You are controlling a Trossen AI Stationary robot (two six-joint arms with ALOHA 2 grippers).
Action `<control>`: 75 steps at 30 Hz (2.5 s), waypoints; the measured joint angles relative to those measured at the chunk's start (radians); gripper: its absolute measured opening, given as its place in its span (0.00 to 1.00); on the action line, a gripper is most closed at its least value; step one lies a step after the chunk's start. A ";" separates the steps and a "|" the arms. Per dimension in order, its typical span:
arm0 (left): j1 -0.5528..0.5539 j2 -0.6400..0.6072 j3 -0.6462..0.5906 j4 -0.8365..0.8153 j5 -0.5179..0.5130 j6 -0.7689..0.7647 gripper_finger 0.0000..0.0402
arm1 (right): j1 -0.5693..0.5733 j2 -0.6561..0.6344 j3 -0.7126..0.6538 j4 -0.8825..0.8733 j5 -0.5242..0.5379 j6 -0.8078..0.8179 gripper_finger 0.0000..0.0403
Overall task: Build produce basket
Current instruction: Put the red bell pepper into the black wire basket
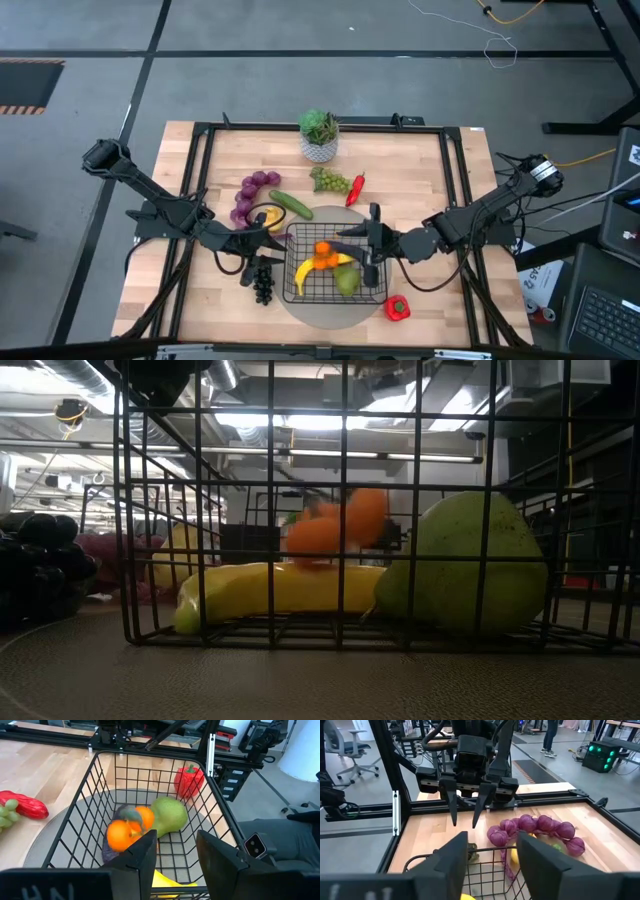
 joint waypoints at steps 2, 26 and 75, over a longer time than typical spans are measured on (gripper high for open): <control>0.000 0.000 0.000 0.000 0.000 0.000 0.33 | 0.000 0.000 0.000 0.001 0.000 0.000 0.46; 0.000 0.000 0.000 0.000 0.000 0.000 0.33 | 0.163 -0.139 0.000 -0.424 -0.008 0.389 0.49; 0.000 0.000 0.000 0.000 0.000 -0.003 0.33 | 0.505 0.202 0.001 -0.737 -0.132 1.029 0.35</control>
